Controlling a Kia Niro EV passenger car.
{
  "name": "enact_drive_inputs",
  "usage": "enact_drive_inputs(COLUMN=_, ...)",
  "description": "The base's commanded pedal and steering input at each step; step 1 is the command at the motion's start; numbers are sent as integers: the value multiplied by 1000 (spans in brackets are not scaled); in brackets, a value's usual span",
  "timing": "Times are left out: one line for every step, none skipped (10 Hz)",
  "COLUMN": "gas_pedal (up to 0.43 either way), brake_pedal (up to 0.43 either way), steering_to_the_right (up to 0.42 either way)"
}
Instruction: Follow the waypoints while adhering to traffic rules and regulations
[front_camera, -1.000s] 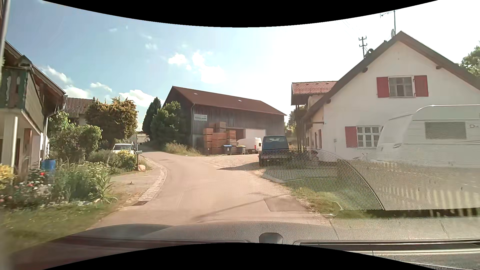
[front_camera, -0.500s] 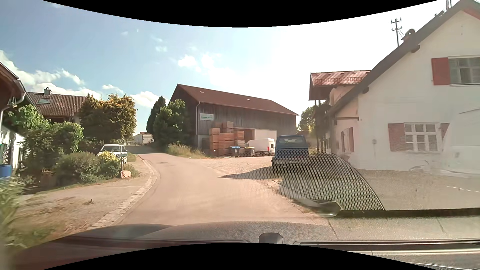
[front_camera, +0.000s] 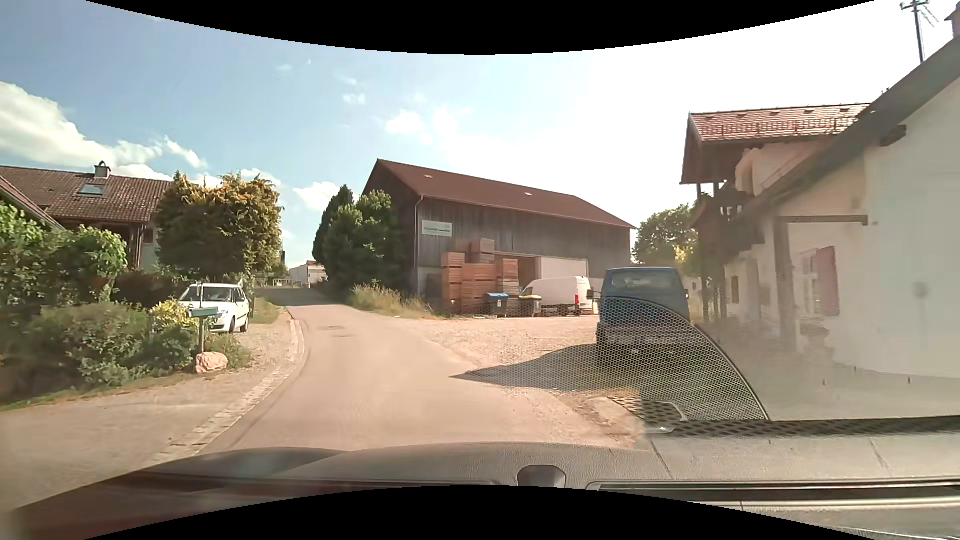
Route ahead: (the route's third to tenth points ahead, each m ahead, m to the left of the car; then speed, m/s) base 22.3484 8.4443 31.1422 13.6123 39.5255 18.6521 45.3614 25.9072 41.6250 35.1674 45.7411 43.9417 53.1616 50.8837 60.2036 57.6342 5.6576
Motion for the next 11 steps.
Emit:
enact_drive_inputs(gas_pedal=98, brake_pedal=6, steering_to_the_right=-121)
enact_drive_inputs(gas_pedal=98, brake_pedal=6, steering_to_the_right=-124)
enact_drive_inputs(gas_pedal=98, brake_pedal=6, steering_to_the_right=-128)
enact_drive_inputs(gas_pedal=98, brake_pedal=6, steering_to_the_right=-133)
enact_drive_inputs(gas_pedal=98, brake_pedal=6, steering_to_the_right=-139)
enact_drive_inputs(gas_pedal=98, brake_pedal=6, steering_to_the_right=-142)
enact_drive_inputs(gas_pedal=98, brake_pedal=6, steering_to_the_right=-142)
enact_drive_inputs(gas_pedal=98, brake_pedal=6, steering_to_the_right=-143)
enact_drive_inputs(gas_pedal=98, brake_pedal=6, steering_to_the_right=-142)
enact_drive_inputs(gas_pedal=98, brake_pedal=6, steering_to_the_right=-142)
enact_drive_inputs(gas_pedal=98, brake_pedal=6, steering_to_the_right=-142)
